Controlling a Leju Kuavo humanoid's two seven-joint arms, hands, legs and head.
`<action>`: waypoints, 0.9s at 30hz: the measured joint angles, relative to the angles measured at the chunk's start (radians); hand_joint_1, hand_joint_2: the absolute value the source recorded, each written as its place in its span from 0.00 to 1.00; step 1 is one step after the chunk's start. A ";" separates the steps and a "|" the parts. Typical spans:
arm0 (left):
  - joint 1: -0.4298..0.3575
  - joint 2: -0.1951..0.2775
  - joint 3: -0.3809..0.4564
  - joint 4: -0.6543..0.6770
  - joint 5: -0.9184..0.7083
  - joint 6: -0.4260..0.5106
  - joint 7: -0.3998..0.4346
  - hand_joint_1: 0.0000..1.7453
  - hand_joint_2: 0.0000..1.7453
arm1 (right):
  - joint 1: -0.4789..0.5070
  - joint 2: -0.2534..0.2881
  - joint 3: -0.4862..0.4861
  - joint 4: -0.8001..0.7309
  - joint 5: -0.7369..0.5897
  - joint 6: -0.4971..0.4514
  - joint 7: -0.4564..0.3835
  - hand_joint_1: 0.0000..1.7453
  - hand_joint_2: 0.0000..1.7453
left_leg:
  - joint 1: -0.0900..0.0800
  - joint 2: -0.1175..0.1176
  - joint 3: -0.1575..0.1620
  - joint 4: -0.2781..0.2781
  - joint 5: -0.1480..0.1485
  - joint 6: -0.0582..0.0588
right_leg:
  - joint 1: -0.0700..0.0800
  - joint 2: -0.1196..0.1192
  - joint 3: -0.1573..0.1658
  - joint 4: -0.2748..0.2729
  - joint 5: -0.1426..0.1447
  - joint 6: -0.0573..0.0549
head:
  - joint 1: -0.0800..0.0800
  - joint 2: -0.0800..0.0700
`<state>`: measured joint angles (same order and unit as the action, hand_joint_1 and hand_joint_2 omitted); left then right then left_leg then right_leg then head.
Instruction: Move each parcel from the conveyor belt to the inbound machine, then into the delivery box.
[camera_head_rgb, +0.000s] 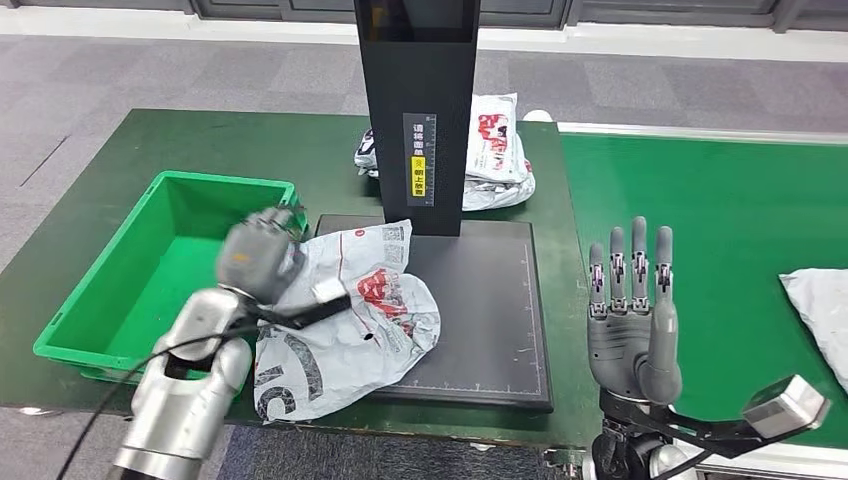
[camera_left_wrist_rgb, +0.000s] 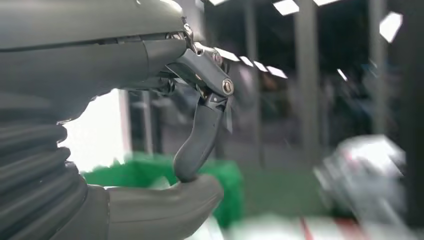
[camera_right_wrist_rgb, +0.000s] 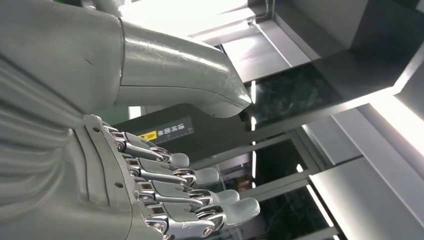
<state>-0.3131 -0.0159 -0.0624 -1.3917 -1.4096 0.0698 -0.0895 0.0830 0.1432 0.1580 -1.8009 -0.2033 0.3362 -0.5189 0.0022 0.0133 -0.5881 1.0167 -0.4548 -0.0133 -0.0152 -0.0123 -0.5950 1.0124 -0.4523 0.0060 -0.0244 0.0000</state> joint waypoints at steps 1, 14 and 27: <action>0.004 0.000 -0.021 0.025 -0.003 -0.002 0.005 0.00 0.50 | 0.000 0.000 0.000 0.002 0.000 0.001 0.003 0.00 1.00 | 0.000 0.000 0.000 0.000 0.000 0.000 | 0.000 0.000 0.000 0.000 0.000 0.000 | 0.000 0.000; -0.054 0.008 -0.108 0.299 -0.067 -0.171 0.100 0.00 0.00 | 0.004 0.007 0.000 0.005 0.028 0.024 0.053 0.00 1.00 | 0.001 -0.001 0.001 0.000 0.001 -0.001 | 0.001 -0.001 0.002 0.000 0.000 0.000 | 0.000 0.000; -0.169 0.005 -0.162 0.522 -0.106 -0.209 0.238 0.12 1.00 | -0.011 0.031 0.000 0.004 0.051 0.043 0.088 0.00 1.00 | 0.000 -0.002 0.017 -0.001 -0.009 0.000 | 0.000 -0.003 0.027 0.000 -0.010 0.000 | 0.000 0.000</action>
<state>-0.4820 -0.0112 -0.2242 -0.8694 -1.5160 -0.1390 0.1481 0.0720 0.1745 0.1580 -1.7974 -0.1524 0.3790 -0.4308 0.0027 0.0109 -0.5715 1.0156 -0.4642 -0.0132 -0.0151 -0.0151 -0.5685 1.0123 -0.4622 0.0064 -0.0244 0.0000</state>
